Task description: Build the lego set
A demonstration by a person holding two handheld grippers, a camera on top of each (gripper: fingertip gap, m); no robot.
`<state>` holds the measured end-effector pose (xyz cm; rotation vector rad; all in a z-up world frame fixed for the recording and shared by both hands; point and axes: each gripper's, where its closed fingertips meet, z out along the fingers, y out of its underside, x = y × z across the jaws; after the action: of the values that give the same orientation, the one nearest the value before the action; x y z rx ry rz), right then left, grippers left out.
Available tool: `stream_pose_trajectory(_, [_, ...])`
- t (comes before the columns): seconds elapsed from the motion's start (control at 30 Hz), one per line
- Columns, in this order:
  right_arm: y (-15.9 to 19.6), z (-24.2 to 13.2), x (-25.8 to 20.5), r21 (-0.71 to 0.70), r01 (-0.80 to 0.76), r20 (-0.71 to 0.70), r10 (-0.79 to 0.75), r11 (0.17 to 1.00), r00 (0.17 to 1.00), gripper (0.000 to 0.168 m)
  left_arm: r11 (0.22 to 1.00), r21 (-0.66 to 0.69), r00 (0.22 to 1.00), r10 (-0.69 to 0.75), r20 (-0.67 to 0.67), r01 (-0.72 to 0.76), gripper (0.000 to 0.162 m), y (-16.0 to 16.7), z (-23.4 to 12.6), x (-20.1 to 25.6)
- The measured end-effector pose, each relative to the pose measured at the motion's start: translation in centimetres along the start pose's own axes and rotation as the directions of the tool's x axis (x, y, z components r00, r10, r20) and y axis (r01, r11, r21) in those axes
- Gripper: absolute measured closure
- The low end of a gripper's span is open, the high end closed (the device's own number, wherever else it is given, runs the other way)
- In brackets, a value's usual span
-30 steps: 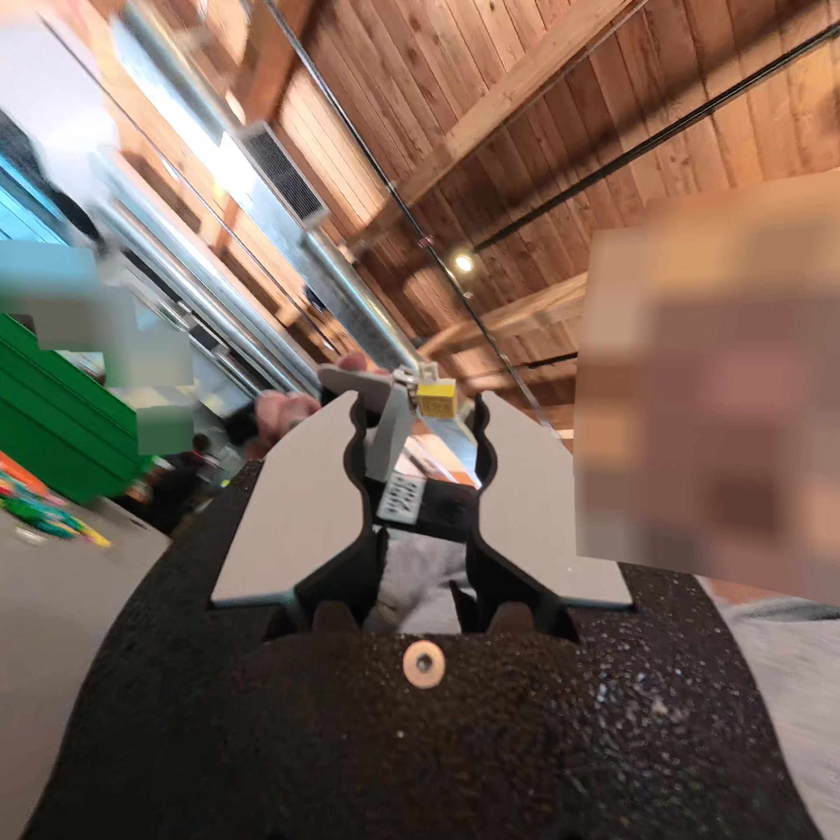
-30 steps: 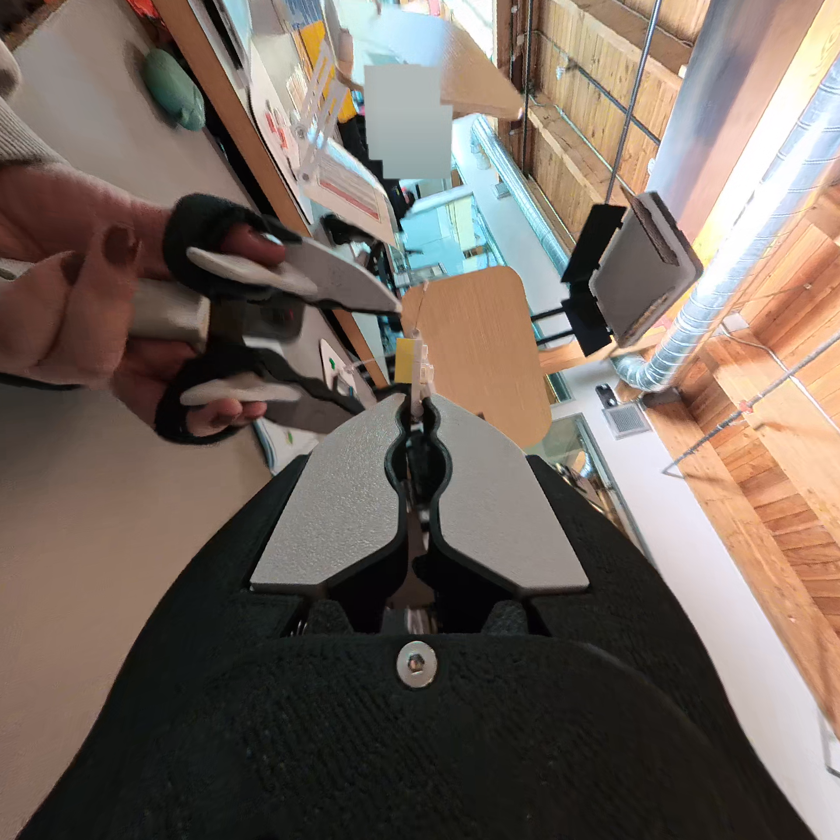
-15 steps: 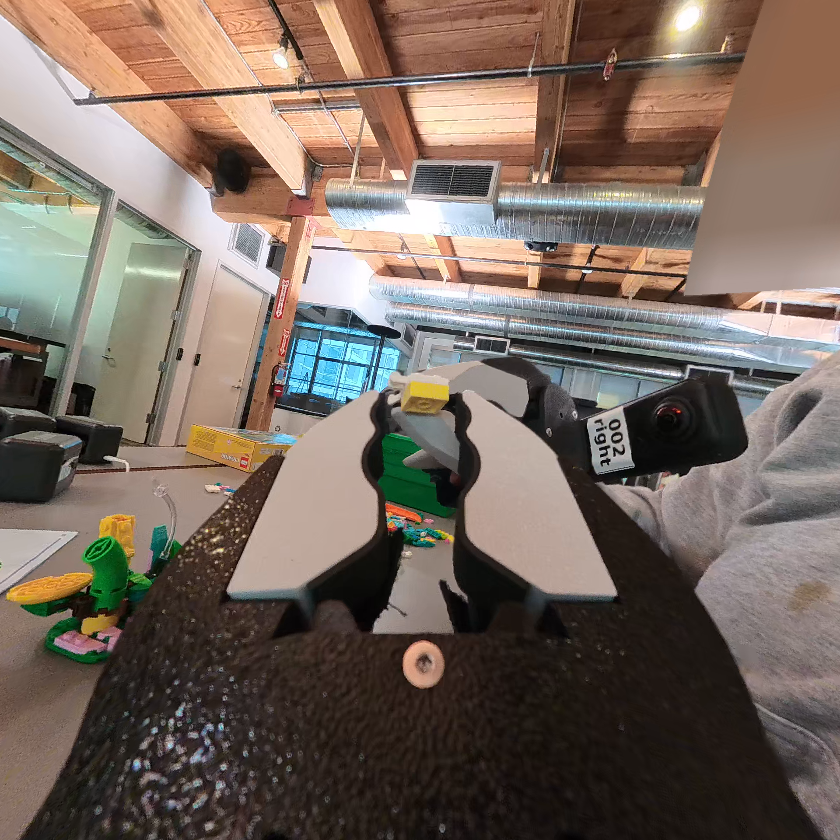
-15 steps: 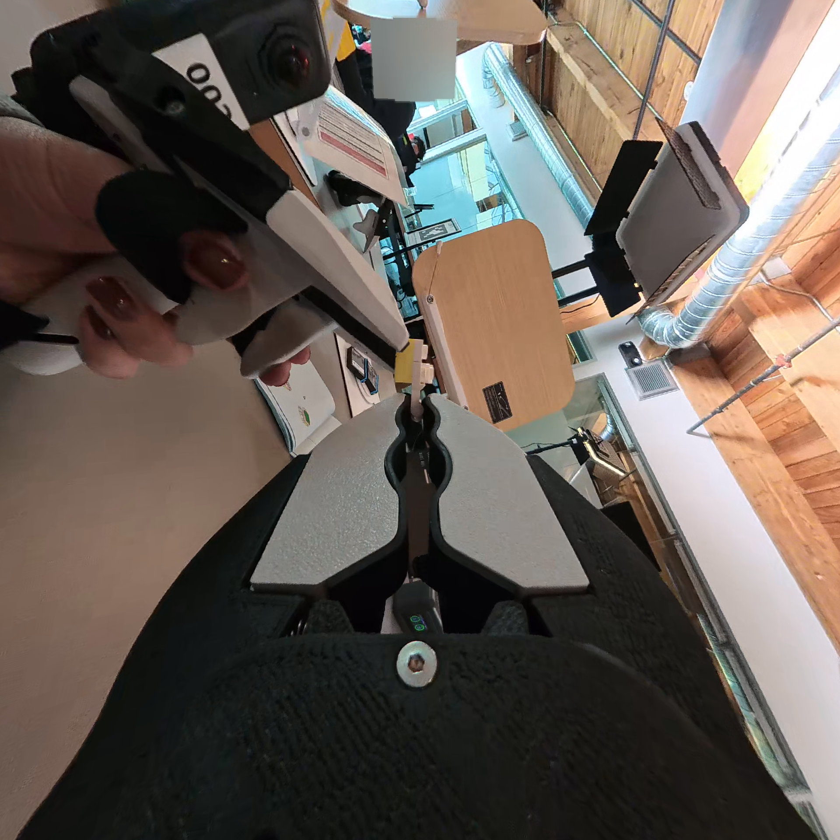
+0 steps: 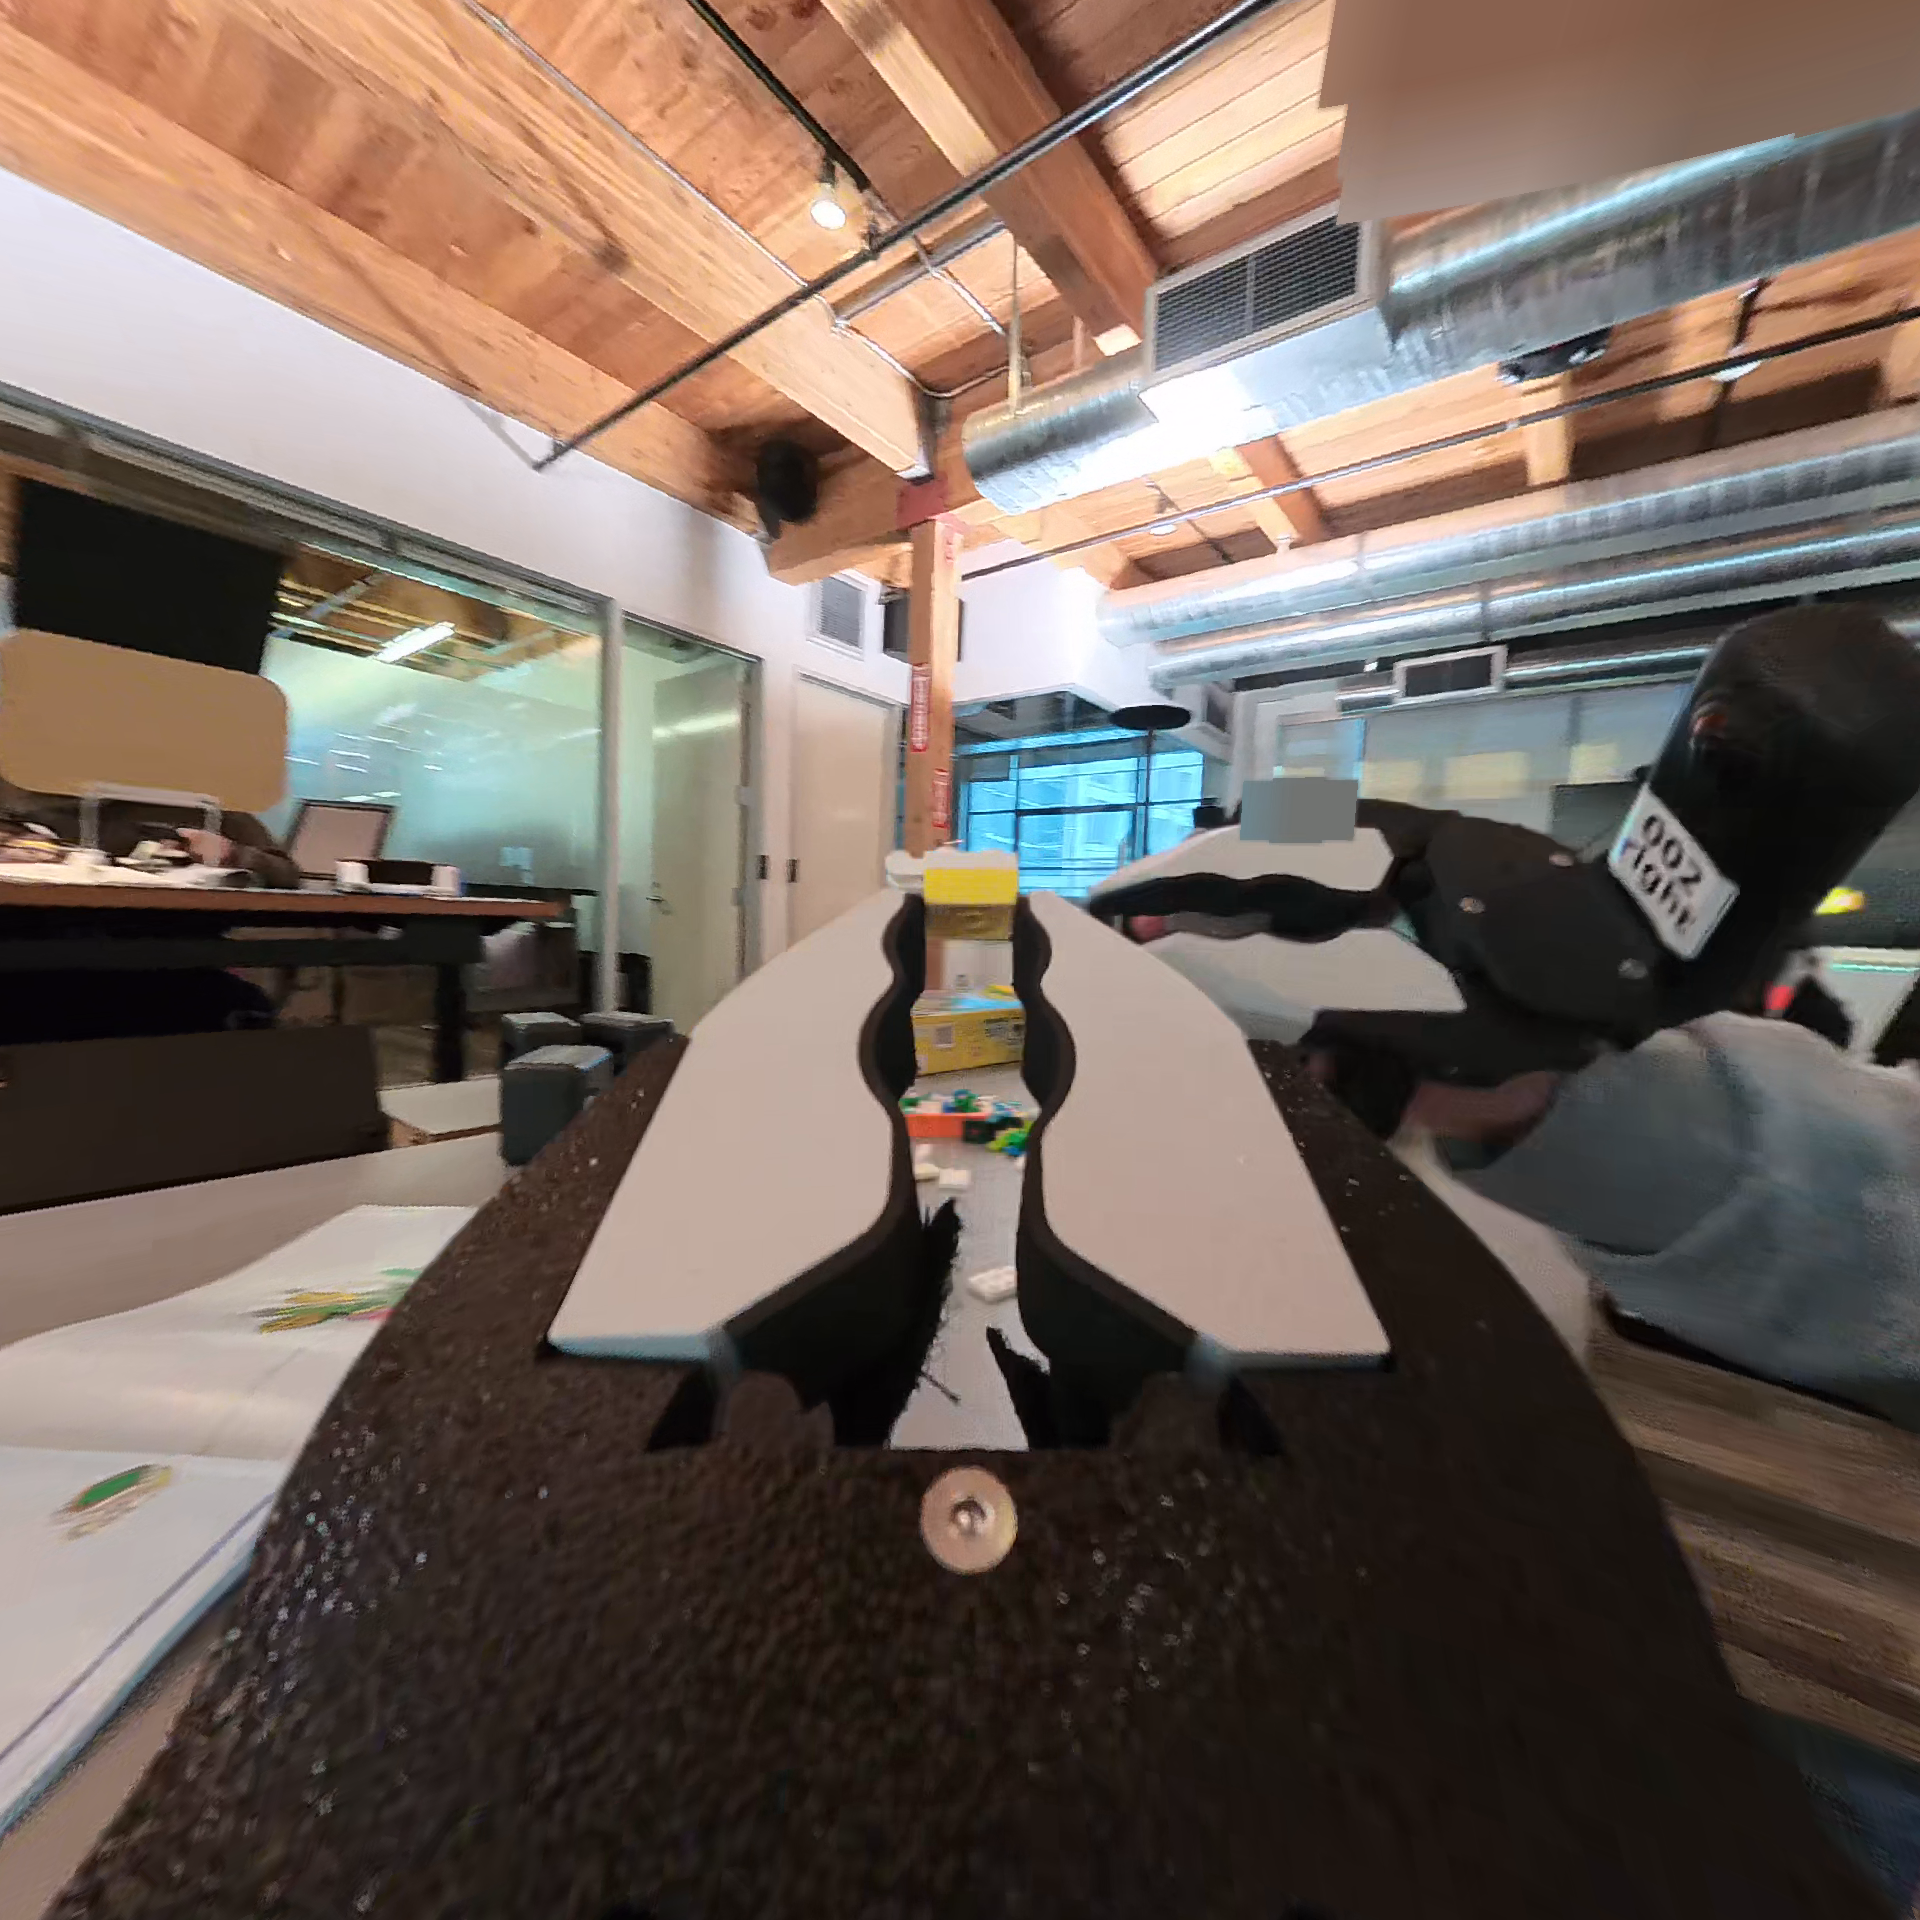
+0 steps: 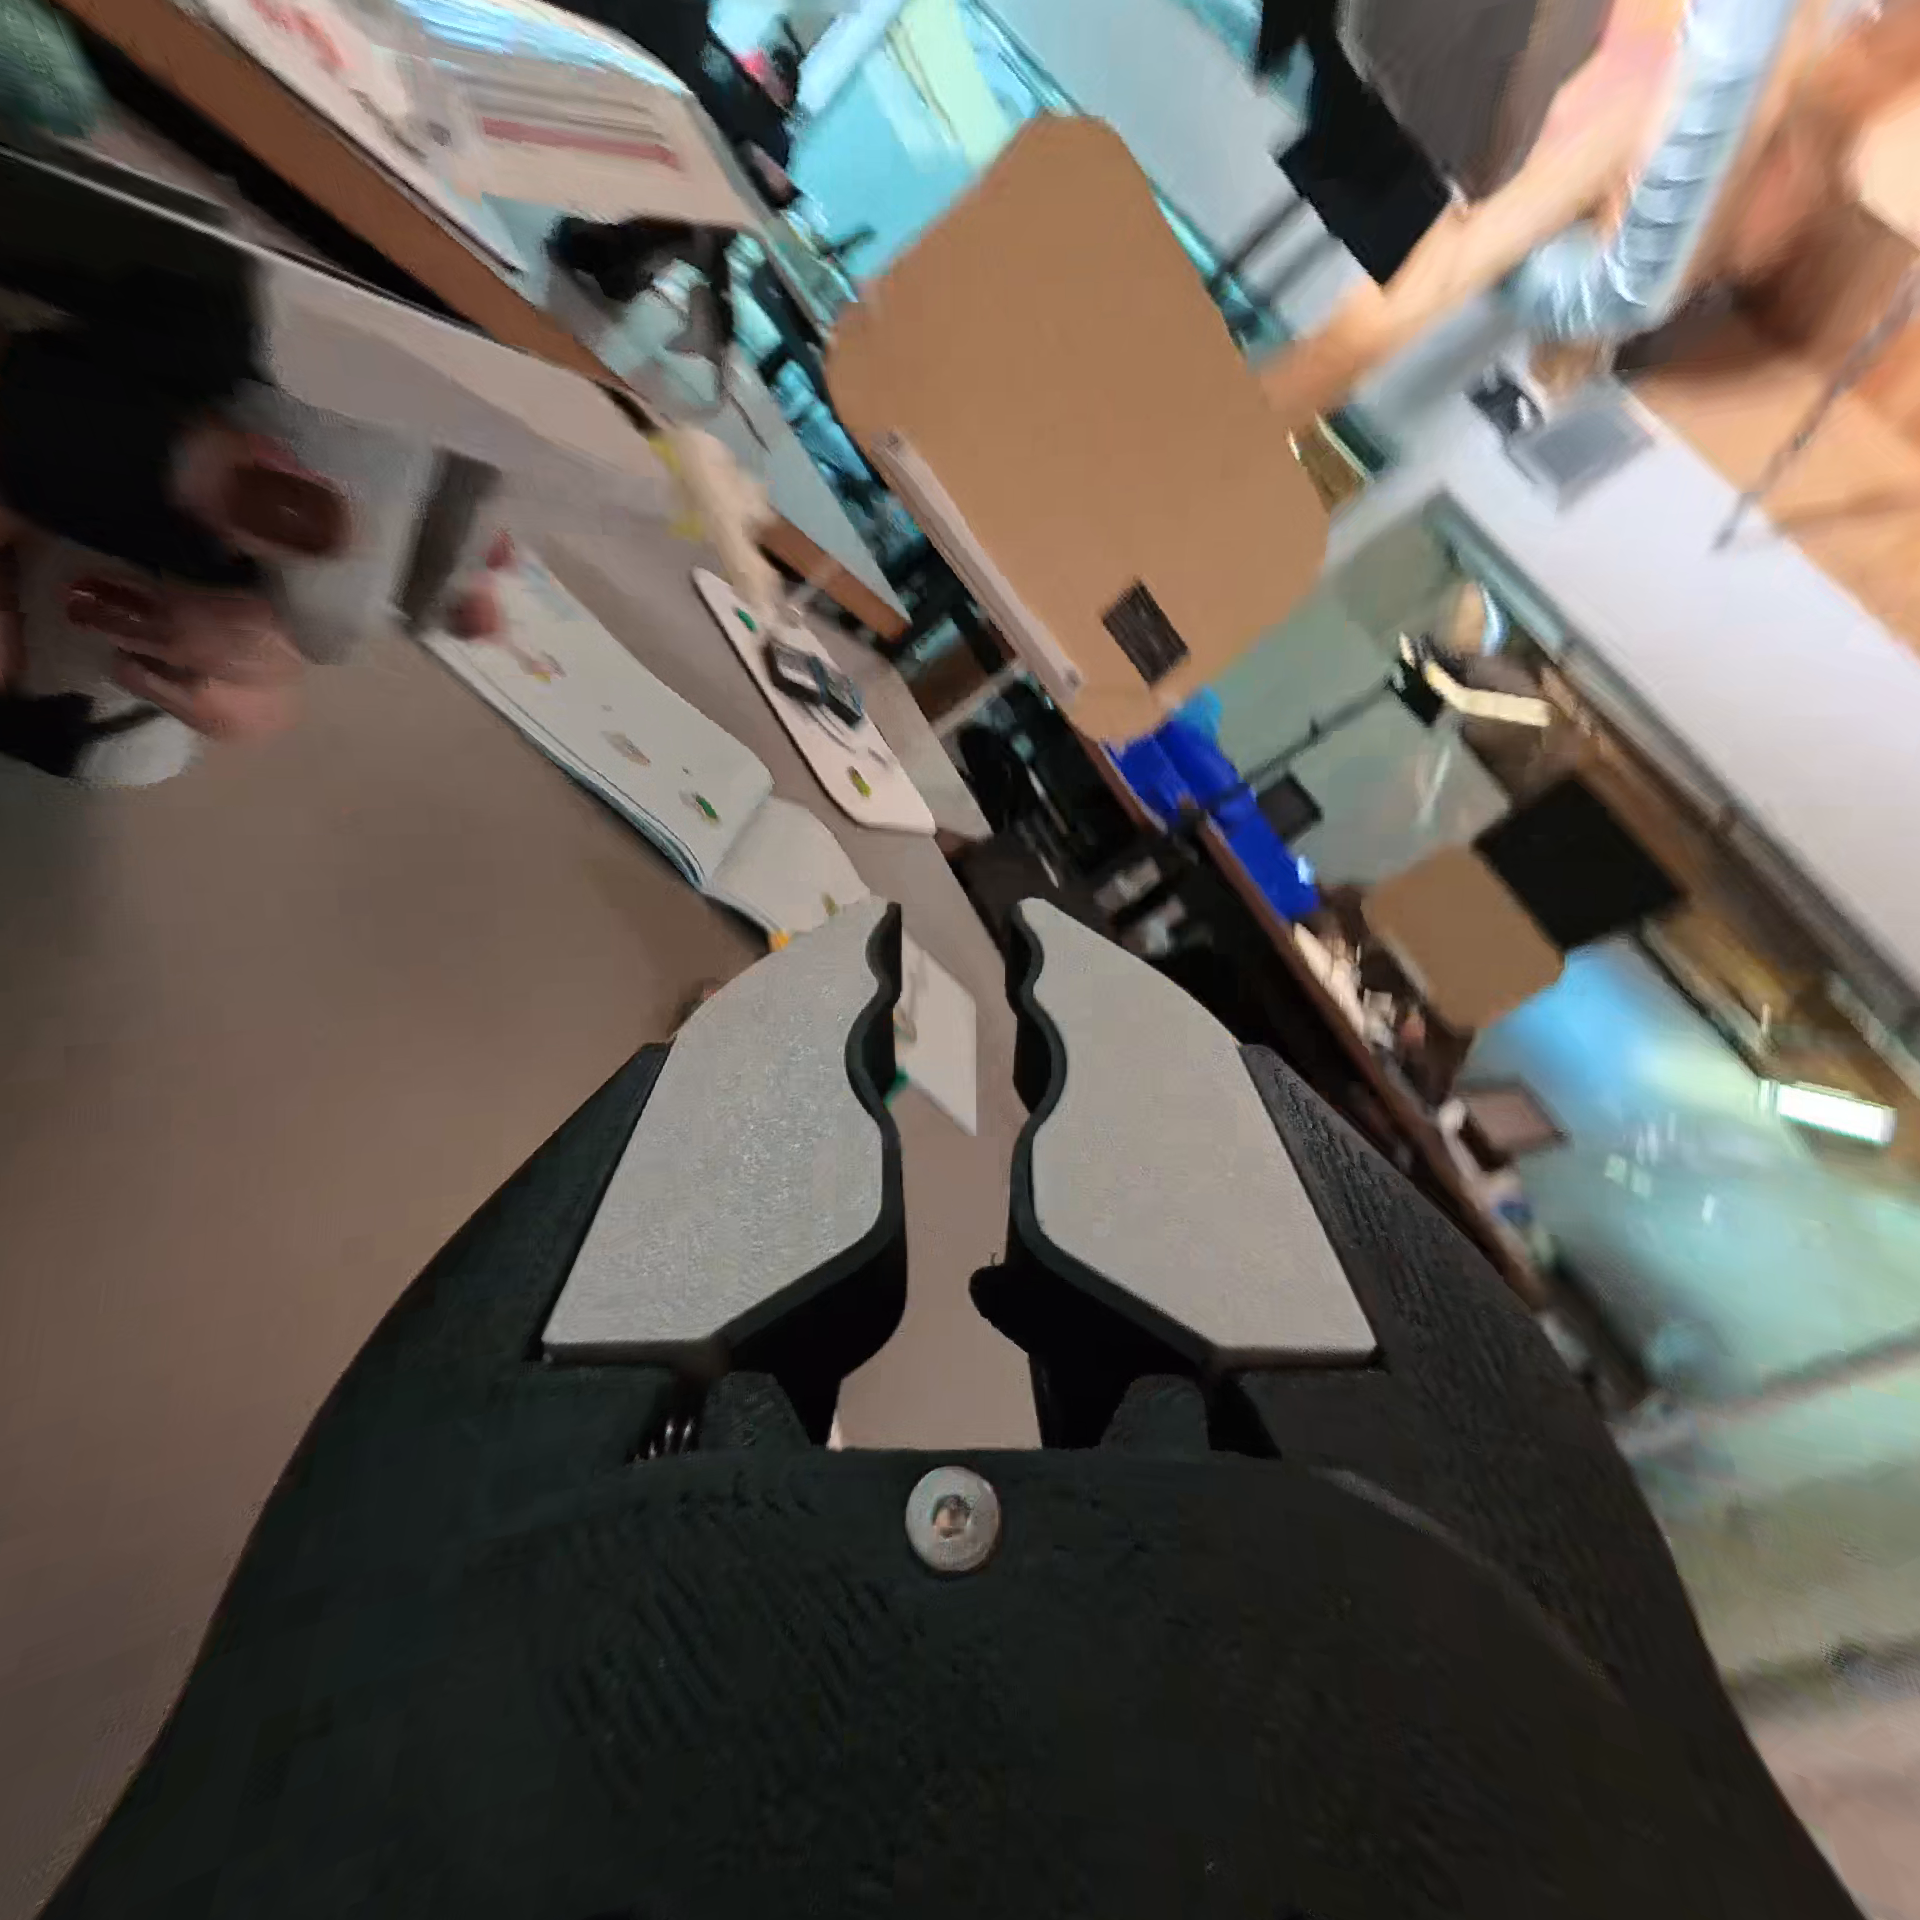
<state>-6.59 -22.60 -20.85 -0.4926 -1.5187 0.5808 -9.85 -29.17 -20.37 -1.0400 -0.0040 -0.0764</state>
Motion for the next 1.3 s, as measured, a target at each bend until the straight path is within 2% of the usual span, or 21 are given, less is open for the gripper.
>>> stream_pose_trajectory(0.03, [1.5, -1.1, 1.3, -0.041, -0.076, -0.04, 0.075, 0.996, 0.996, 0.151, 1.0, 0.0, 1.0, 0.022, 0.021, -0.022, 0.146, 0.1, -0.1, -0.2])
stream_pose_trajectory(0.13, [7.0, -4.9, 4.9, -0.175, -0.334, -0.178, 0.304, 0.926, 0.936, 0.154, 0.997, -0.002, 0.995, 0.077, 0.069, -0.077, 0.146, 0.2, -0.3, -0.7])
stream_pose_trajectory(0.23, [13.6, -8.7, 6.4, -0.32, -0.561, -0.281, 0.489, 0.764, 0.826, 0.154, 0.994, -0.021, 0.991, 0.113, 0.074, -0.111, 0.146, 0.6, -0.1, -0.7])
stream_pose_trajectory(0.33, [18.2, -11.4, 4.5, -0.492, -0.674, -0.275, 0.636, 0.551, 0.721, 0.154, 0.992, -0.031, 0.99, 0.121, 0.077, -0.119, 0.146, 0.8, 0.0, -0.7])
stream_pose_trajectory(0.4, [19.8, -12.6, 2.6, -0.605, -0.656, -0.245, 0.678, 0.451, 0.693, 0.154, 0.993, -0.042, 0.991, 0.111, 0.075, -0.108, 0.146, 1.0, 0.0, -0.8])
stream_pose_trajectory(0.5, [20.8, -13.3, 0.7, -0.69, -0.6, -0.205, 0.686, 0.406, 0.699, 0.153, 0.994, -0.045, 0.992, 0.102, 0.07, -0.099, 0.146, 1.1, 0.0, -0.9])
stream_pose_trajectory(0.7, [22.3, -13.4, -0.5, -0.755, -0.581, -0.218, 0.719, 0.303, 0.659, 0.151, 0.991, -0.054, 0.991, 0.125, 0.055, -0.123, 0.146, 1.2, 0.0, -0.6])
stream_pose_trajectory(0.93, [23.2, -13.7, -0.7, -0.766, -0.607, -0.256, 0.765, 0.212, 0.591, 0.152, 0.989, -0.065, 0.991, 0.133, 0.034, -0.13, 0.146, 1.4, 0.1, -0.3])
stream_pose_trajectory(1.07, [23.0, -13.7, -1.4, -0.78, -0.593, -0.238, 0.781, 0.201, 0.578, 0.152, 0.991, -0.065, 0.992, 0.123, 0.031, -0.12, 0.146, 1.4, 0.0, -0.3])
stream_pose_trajectory(1.3, [20.3, -12.5, -3.1, -0.776, -0.592, -0.114, 0.876, 0.216, 0.469, 0.152, 0.991, -0.069, 0.993, 0.117, 0.026, -0.115, 0.146, 1.5, 0.0, -0.2])
